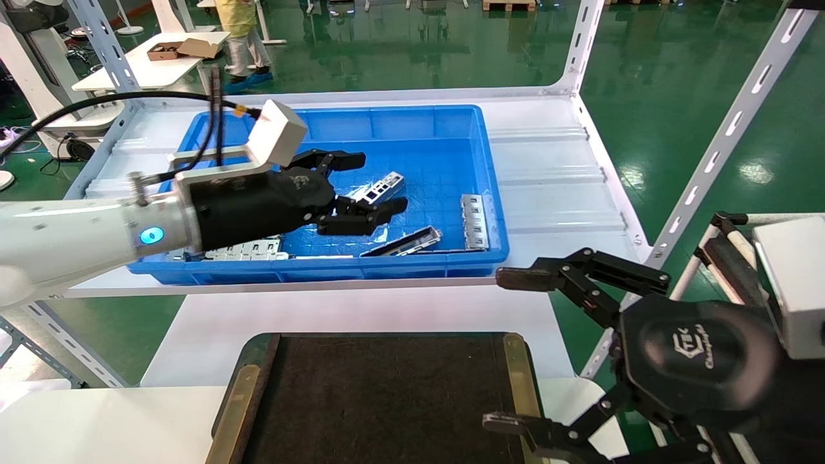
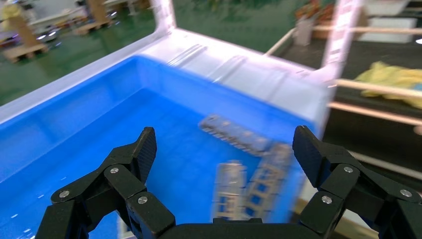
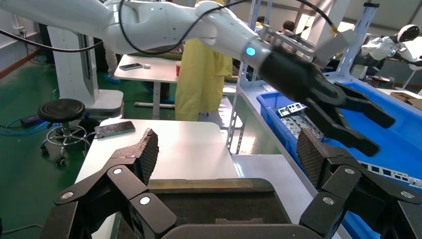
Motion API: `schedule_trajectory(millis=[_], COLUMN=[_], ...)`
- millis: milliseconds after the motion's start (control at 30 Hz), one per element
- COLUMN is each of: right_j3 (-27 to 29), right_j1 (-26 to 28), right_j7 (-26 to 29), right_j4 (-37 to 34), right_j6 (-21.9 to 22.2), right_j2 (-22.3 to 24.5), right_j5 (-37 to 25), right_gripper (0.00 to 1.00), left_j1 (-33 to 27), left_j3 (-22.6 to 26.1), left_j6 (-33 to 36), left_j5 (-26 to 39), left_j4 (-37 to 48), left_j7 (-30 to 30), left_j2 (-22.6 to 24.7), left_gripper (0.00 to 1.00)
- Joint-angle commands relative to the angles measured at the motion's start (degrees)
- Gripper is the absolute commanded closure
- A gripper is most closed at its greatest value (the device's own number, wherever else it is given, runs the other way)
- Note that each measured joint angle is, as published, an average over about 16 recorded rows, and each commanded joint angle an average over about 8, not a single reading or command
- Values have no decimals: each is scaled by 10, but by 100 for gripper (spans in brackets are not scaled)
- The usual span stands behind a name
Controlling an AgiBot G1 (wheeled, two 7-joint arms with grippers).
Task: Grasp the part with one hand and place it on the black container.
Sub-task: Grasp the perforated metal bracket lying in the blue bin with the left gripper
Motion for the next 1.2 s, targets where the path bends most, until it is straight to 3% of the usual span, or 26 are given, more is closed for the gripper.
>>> schedule_trajectory(millis=[33,300,333,533,567,600,1200], right_j3=[0,0,0,0,0,0,0], right_j1=[0,0,0,0,0,0,0], right_j7=[0,0,0,0,0,0,0], right_j4=[0,0,0,0,0,0,0], right_j6=[0,0,0,0,0,0,0], right_j2=[0,0,0,0,0,0,0], right_j5=[0,0,0,0,0,0,0], right_gripper=[0,2,10,85,96,100,100], left_j1=[-16,-61,-66,-85,-86,-87,-81], left_j3=[7,17,17,11,10,9,6], left_j6=[-19,-95,-104,-145,-150,-154,-181], left_j5=[17,48,49,46,44,43,24], left_j4=[40,199,214,295,305,313,358], left_j7=[11,79,87,120,124,128,169], left_j2=[21,99,107,147,151,155,166], left_gripper=[0,0,6,81,94,100,100])
